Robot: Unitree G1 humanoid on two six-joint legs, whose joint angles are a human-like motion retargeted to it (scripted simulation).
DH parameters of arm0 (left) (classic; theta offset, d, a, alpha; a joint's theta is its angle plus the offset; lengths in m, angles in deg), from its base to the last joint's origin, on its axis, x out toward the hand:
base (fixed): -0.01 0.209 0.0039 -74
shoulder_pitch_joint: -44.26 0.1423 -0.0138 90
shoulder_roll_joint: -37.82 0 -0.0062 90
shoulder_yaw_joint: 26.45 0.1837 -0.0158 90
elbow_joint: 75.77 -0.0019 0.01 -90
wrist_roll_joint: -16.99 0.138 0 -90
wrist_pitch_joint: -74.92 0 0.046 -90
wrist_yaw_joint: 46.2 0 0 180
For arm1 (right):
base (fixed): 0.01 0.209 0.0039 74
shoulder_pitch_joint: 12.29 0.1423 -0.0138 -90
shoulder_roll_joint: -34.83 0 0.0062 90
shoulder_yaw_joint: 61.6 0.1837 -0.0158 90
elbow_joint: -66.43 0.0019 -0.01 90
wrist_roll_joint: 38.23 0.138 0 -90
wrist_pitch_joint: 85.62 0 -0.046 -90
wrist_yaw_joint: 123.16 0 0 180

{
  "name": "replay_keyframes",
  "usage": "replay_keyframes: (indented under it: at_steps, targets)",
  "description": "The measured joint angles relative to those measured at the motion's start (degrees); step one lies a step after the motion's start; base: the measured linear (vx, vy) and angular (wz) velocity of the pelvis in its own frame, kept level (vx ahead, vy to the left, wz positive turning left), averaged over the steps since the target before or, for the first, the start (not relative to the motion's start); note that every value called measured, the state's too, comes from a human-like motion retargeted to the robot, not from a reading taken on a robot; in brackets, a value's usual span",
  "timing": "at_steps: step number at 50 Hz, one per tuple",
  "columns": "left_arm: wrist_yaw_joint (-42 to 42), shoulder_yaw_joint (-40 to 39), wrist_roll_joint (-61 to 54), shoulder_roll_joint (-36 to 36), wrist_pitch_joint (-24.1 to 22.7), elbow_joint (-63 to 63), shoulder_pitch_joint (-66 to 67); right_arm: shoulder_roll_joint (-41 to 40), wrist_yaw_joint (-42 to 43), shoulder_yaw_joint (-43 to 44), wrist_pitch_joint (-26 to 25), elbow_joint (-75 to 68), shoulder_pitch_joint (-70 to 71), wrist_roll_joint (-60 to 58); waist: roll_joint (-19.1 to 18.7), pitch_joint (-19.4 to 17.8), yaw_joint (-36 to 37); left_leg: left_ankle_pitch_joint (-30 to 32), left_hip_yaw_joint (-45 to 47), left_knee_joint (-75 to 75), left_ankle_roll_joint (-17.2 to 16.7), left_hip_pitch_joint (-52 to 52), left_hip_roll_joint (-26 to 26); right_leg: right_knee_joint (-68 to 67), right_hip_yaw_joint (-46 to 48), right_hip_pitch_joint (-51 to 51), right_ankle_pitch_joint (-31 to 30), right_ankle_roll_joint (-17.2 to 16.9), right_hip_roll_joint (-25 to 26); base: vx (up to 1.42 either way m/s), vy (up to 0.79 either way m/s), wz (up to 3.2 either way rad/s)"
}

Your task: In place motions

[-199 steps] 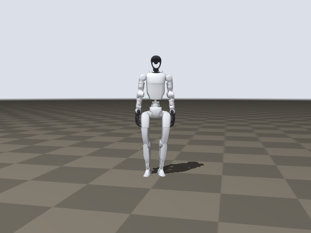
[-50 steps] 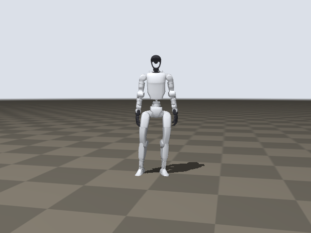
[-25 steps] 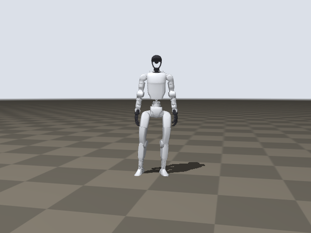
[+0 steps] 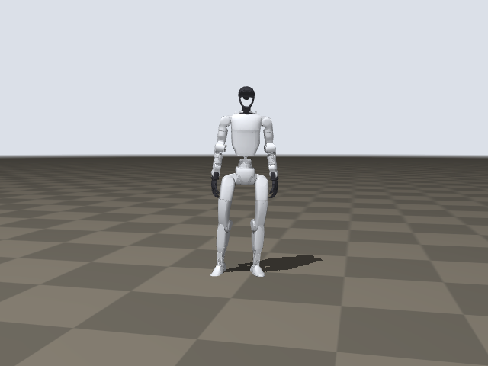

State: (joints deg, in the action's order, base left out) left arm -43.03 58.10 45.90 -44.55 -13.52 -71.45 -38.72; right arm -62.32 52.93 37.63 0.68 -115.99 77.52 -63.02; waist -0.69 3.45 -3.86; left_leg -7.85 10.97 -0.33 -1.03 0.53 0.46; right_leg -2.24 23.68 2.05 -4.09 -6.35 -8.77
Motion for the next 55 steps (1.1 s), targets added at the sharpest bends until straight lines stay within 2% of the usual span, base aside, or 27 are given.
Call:
replay_keyframes:
  at_steps: [55]
  targets:
    - [0.7, -0.3, 0.3, 0.4, 0.1, 0.2, 0.3, -0.2, -1.3, 0.4, 0.1, -0.1, -0.5, 0.2, -0.1, 0.4, -0.2, -0.7, -0.2, 0.1, 0.2, 0.5, 0.0, 0.0, 0.4, -0.3, -0.6, 0.3, -0.3, 0.0, 0.0, 0.0]
